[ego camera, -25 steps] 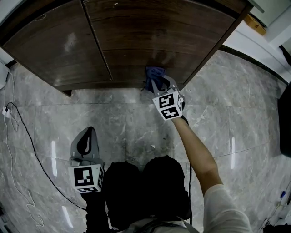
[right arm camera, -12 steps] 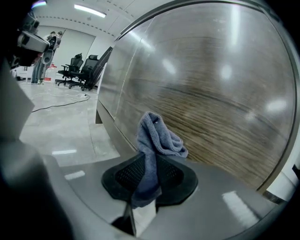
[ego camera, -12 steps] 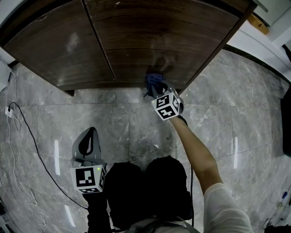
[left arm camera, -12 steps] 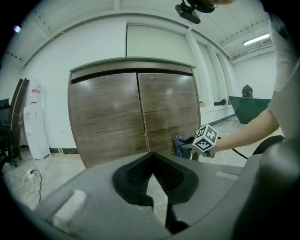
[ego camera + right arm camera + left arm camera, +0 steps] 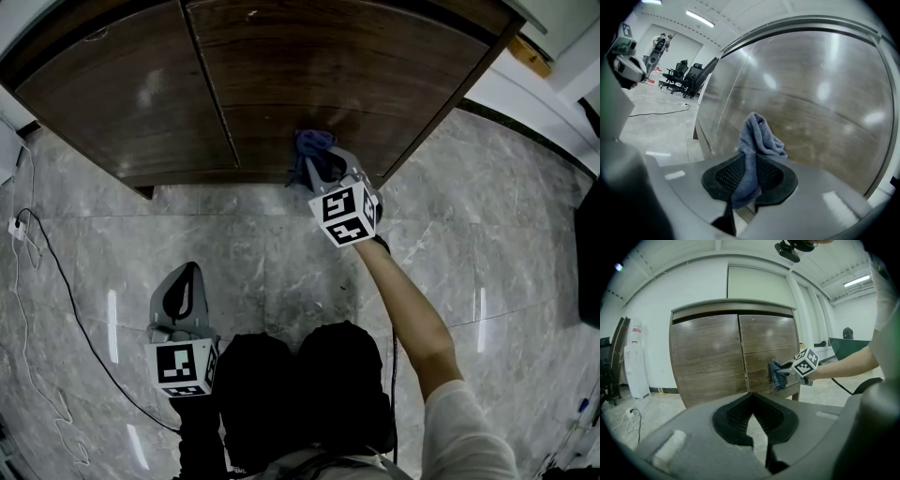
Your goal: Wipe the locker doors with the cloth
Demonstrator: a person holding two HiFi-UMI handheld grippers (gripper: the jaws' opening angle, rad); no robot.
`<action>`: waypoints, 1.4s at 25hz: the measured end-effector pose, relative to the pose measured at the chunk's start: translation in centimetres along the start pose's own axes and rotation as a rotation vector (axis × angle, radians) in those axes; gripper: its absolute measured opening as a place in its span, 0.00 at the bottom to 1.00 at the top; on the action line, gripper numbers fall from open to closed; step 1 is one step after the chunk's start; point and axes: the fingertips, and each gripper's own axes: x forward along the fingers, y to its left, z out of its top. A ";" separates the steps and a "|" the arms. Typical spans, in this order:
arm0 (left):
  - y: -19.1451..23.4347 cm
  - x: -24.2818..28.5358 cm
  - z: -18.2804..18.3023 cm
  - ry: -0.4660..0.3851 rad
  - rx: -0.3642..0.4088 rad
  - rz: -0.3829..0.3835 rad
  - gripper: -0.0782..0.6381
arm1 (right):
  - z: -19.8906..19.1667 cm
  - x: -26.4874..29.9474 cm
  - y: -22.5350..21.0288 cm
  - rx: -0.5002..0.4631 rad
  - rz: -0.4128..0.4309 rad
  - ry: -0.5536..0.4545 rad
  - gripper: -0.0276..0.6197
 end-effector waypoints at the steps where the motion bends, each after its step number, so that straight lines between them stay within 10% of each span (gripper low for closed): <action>1: 0.1 0.0 0.0 -0.001 -0.001 0.001 0.11 | 1.0 -0.3 -0.3 -0.005 -0.005 -0.014 0.16; 35: 0.5 -0.7 0.7 -0.026 -0.026 0.005 0.11 | 23.8 -8.1 -8.6 -0.149 -0.129 -0.344 0.16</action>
